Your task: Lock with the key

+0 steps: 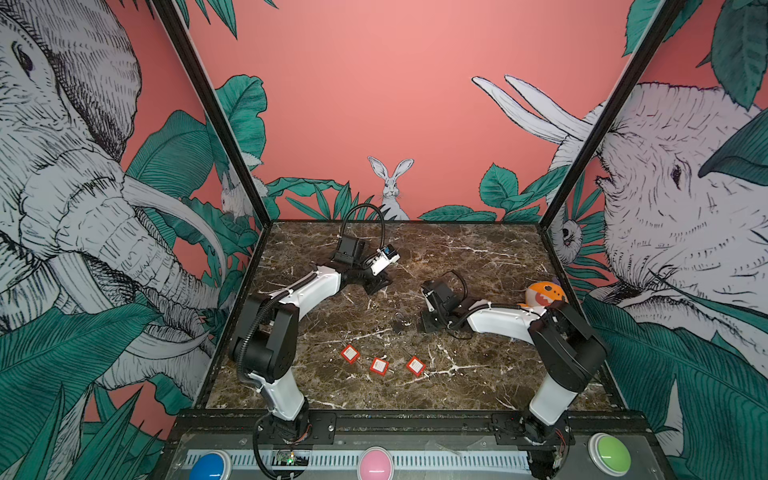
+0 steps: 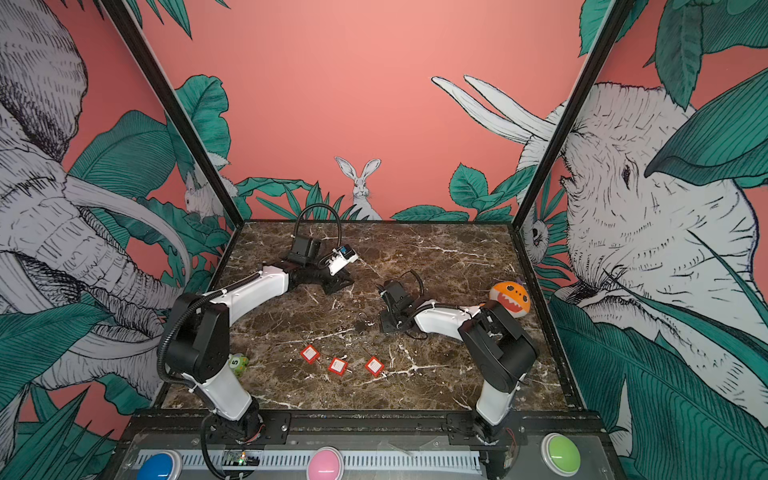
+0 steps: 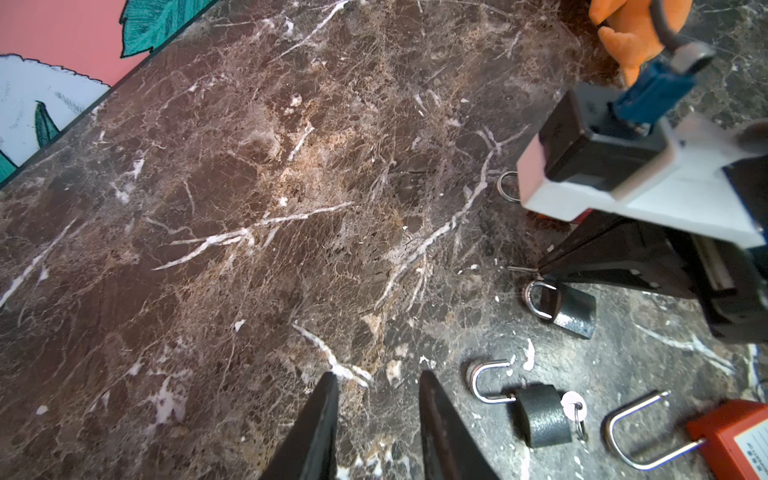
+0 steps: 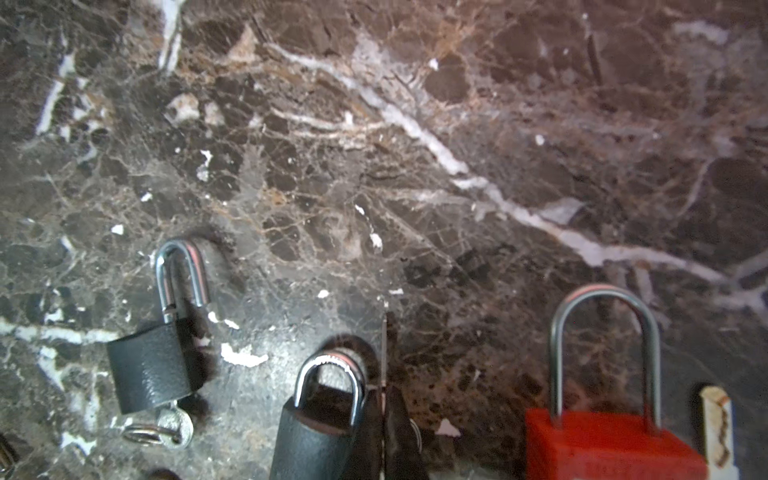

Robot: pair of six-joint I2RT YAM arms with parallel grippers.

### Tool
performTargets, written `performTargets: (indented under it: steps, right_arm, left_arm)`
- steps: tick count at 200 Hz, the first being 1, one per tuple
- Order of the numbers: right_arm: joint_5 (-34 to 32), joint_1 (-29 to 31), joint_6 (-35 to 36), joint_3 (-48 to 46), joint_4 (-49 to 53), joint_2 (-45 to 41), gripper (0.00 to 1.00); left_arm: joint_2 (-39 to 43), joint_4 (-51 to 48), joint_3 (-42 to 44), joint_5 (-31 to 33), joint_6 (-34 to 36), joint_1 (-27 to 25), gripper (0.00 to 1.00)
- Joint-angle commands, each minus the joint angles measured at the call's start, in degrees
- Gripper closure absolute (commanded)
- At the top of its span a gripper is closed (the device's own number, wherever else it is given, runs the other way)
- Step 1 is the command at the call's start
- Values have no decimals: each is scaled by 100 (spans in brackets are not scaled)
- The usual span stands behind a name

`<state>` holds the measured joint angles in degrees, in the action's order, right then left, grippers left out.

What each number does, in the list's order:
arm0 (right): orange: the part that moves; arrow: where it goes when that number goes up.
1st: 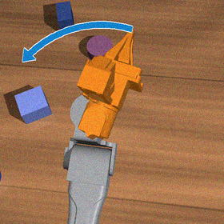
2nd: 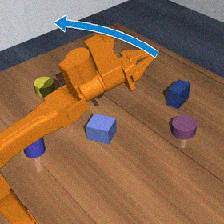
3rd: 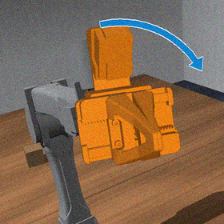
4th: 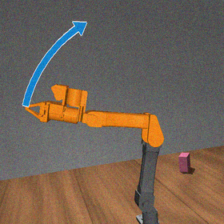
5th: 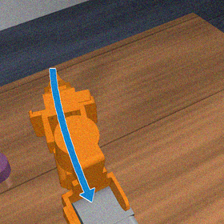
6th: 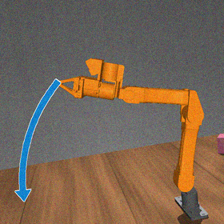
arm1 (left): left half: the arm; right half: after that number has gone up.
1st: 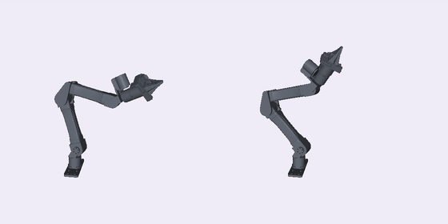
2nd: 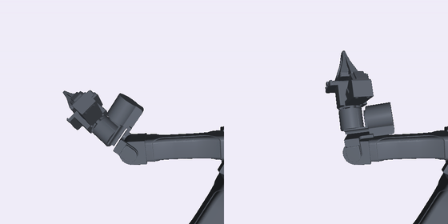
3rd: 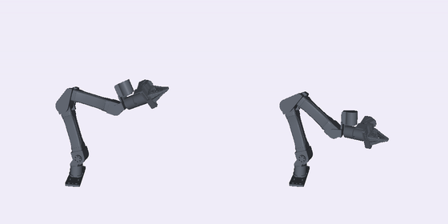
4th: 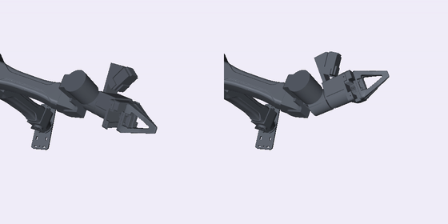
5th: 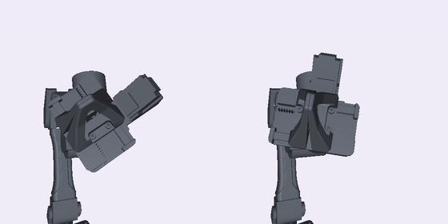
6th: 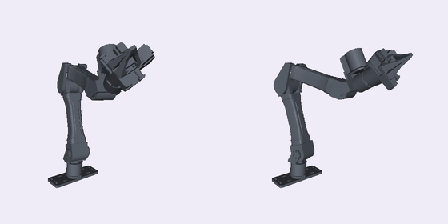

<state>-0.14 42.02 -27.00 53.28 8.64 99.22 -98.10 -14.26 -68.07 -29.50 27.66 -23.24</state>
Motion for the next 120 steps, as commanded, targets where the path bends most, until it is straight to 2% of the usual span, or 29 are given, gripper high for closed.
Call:
performTargets:
  steps: [1, 47, 109, 120]
  right_arm:
    - [-235, 42, -60, 53, 171, 40, 100]
    - [-329, 48, -466, -380, 255, -281, 100]
    - [-327, 95, -437, -503, 163, -379, 100]
    - [-412, 95, -421, -447, 216, -383, 92]
  left_arm:
    - [311, -35, 120, -91, 30, 48, 65]
    - [335, 0, 148, -75, 10, 73, 65]
    - [283, 73, 144, -149, -122, 74, 65]
    - [314, 73, 154, -126, -121, 66, 66]
